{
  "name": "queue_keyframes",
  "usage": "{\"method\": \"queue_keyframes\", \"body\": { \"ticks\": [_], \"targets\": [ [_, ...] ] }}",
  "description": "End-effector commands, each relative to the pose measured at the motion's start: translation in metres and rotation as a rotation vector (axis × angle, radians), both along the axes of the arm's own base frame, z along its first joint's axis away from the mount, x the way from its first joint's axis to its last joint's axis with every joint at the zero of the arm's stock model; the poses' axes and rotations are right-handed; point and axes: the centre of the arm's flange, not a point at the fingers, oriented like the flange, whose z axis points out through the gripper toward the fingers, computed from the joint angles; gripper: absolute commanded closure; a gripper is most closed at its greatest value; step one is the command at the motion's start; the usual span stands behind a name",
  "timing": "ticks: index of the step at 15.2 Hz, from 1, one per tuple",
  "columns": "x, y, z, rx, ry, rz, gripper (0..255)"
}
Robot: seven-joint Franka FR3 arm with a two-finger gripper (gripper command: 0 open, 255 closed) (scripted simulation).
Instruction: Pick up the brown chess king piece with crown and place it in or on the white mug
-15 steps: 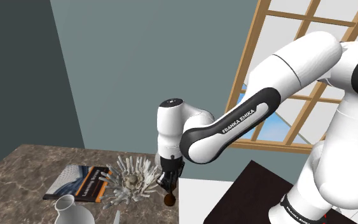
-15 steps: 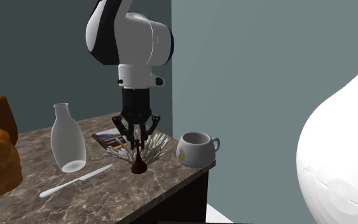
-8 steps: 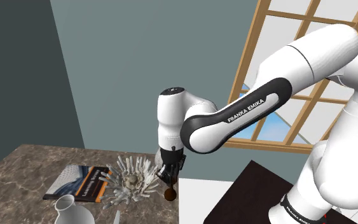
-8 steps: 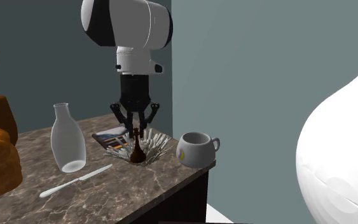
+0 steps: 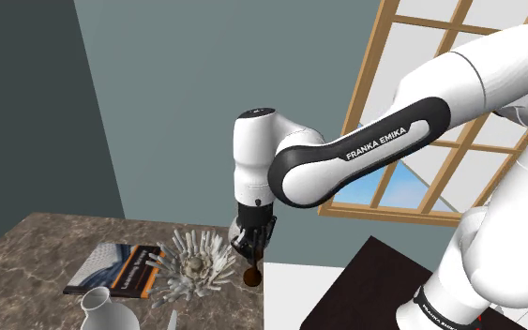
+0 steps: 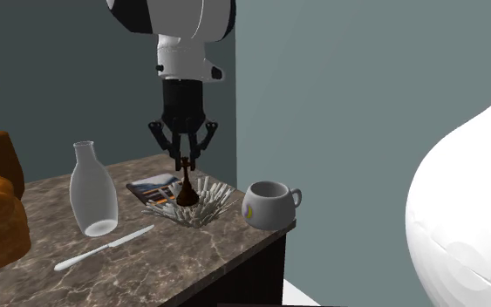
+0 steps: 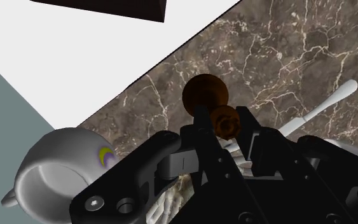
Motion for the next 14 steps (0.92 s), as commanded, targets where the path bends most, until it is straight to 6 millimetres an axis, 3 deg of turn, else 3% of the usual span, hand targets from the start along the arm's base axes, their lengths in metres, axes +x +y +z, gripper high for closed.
{"method": "queue_keyframes", "body": {
  "ticks": [1, 14],
  "targets": [
    [0.009, -0.010, 0.004, 0.000, 0.000, 0.000, 255],
    [0.131, -0.129, 0.024, 0.000, 0.000, 0.000, 255]
  ]
}}
